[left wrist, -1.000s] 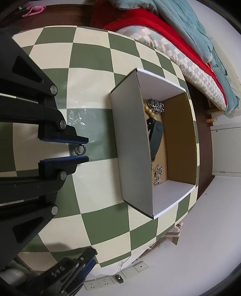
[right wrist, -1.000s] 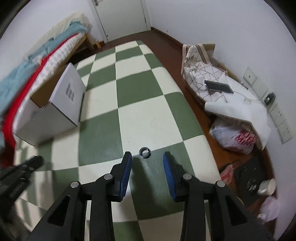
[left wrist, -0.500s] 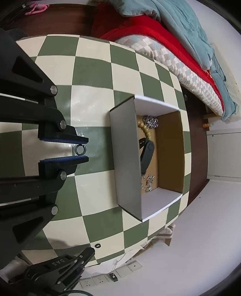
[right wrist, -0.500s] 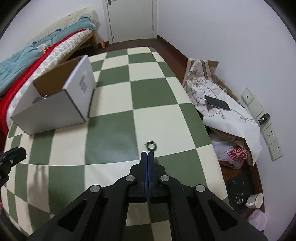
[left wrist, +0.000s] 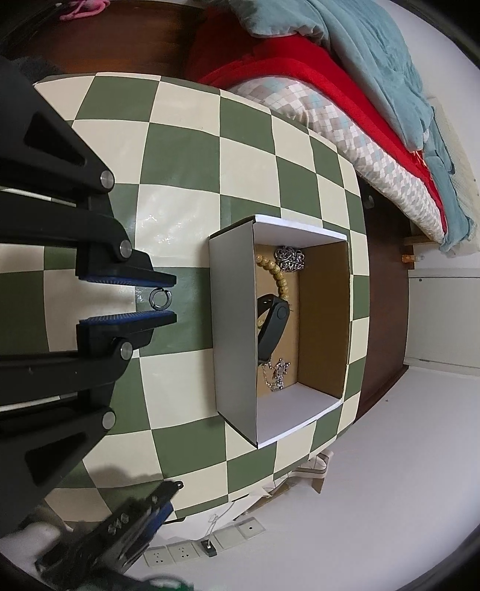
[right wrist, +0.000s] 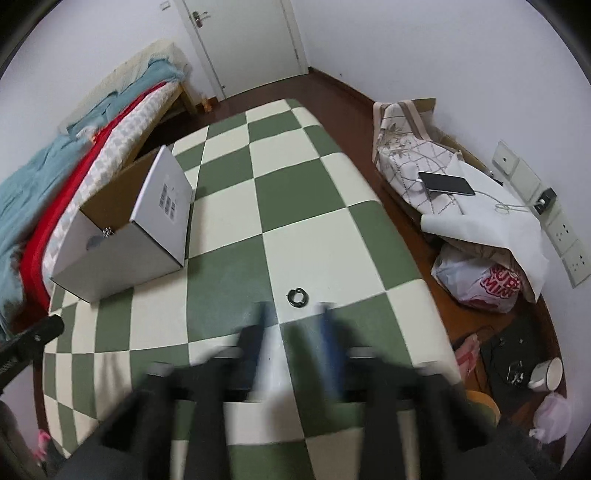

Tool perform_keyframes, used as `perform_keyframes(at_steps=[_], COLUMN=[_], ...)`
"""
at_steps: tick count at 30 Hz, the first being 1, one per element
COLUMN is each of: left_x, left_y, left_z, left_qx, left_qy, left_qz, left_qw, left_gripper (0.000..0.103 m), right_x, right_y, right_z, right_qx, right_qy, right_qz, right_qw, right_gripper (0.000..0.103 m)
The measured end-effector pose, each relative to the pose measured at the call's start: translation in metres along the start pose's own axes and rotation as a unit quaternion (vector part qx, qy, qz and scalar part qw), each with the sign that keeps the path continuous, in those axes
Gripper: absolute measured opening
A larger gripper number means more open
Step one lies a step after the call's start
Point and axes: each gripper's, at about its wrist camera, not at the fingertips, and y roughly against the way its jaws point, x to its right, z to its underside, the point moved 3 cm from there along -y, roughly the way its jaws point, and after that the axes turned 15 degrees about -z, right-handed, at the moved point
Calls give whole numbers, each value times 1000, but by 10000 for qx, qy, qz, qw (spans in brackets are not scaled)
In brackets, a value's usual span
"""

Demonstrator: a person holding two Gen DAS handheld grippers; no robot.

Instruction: Organize jewelry

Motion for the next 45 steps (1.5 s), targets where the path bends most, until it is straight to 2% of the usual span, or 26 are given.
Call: perform_keyframes(at_steps=[3,4,6,7,8,13,20,25,29,37,45], left_x=[-1,-2,-3,-4,-4,-8,-16,-25,-28,-22,-17], left_y=[-1,-2,-4,-5,-5,-5,13,27,17,-39,-67], left_z=[0,0,0,-1,-1,-4,-20,-56,-91,-141,-164], left_qx=[-16,-13,-28,-33,-37,-22,108,273,211,-392,-683], left_qy=[7,6,25,32,43,106,235,366,350,140,64], left_qz=[-1,-19,-26,-37,-41,-36,68,177,240,445,619], left_qw=[10000,10000,10000,10000,10000,9999,9996,9988,9989,9981,9957], left_gripper=[10,10,10,10,10,10,10,10,10,10,12], right_x=[-3,-6,-13,-16,-18,-24,-48,-87,-121,-137,-141], right_y=[-19,-21,-26,-28,-29,-30,-3,24,23,-33,-77], right_z=[0,-1,0,-1,-1,-4,-12,-34,-67,-119,-142], right_qx=[-190,-106,-89,-61,-61,-61,268,509,549,37,-484], right_qy=[205,346,617,728,768,855,945,1048,1111,474,390], right_qz=[289,418,708,735,730,722,416,-20,-425,-1243,-1324], right_qw=[9992,9985,9955,9946,9944,9937,9943,9932,9914,9911,9893], right_gripper=[50,48,38,21,13,12,12,12,12,12,13])
